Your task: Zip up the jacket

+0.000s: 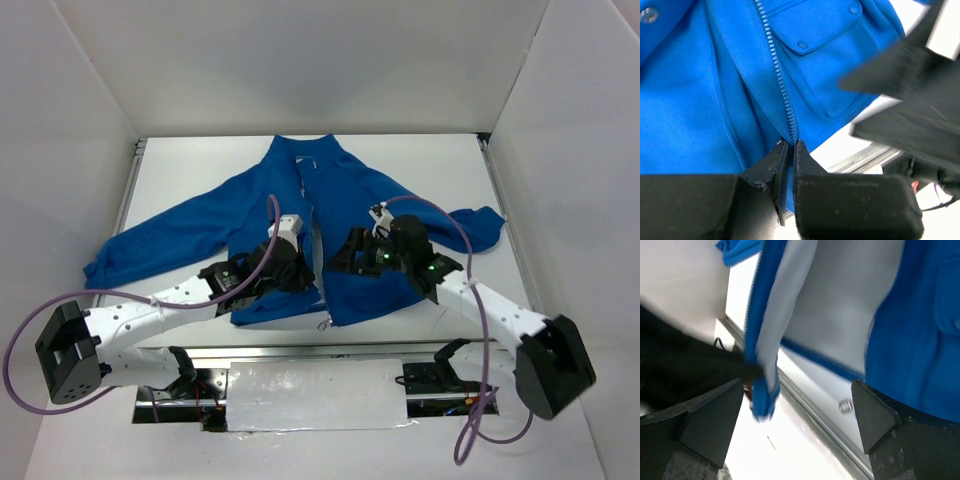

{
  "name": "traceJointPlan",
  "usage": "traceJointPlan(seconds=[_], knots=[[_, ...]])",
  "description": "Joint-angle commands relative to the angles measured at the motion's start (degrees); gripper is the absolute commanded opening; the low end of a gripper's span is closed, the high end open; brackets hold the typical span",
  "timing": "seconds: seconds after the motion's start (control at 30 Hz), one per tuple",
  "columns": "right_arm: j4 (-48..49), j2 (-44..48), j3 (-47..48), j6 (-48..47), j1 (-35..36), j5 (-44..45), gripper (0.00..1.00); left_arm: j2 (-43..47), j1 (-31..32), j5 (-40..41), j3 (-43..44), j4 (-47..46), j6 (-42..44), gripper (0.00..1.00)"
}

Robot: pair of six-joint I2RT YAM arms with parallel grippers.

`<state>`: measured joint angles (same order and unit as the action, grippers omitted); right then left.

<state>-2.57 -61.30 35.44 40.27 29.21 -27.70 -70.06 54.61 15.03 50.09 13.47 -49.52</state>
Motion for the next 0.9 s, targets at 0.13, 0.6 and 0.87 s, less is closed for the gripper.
traceJointPlan(seconds=[0.13, 0.6, 0.87], knots=[[14.79, -14.0, 7.87, 8.59, 7.59, 2.47, 0.94, 3.17, 0.23, -6.85, -4.29, -5.82, 5.57, 0.0], [13.91, -23.26, 11.85, 11.32, 15.26, 9.42, 0.16, 4.41, 0.23, -7.03, -5.0, -4.6, 7.5, 0.24], [20.57, -19.83, 8.51, 8.86, 14.21, 6.9, 0.0, 7.92, 0.23, -8.6, -7.54, -3.63, 5.31, 0.99]])
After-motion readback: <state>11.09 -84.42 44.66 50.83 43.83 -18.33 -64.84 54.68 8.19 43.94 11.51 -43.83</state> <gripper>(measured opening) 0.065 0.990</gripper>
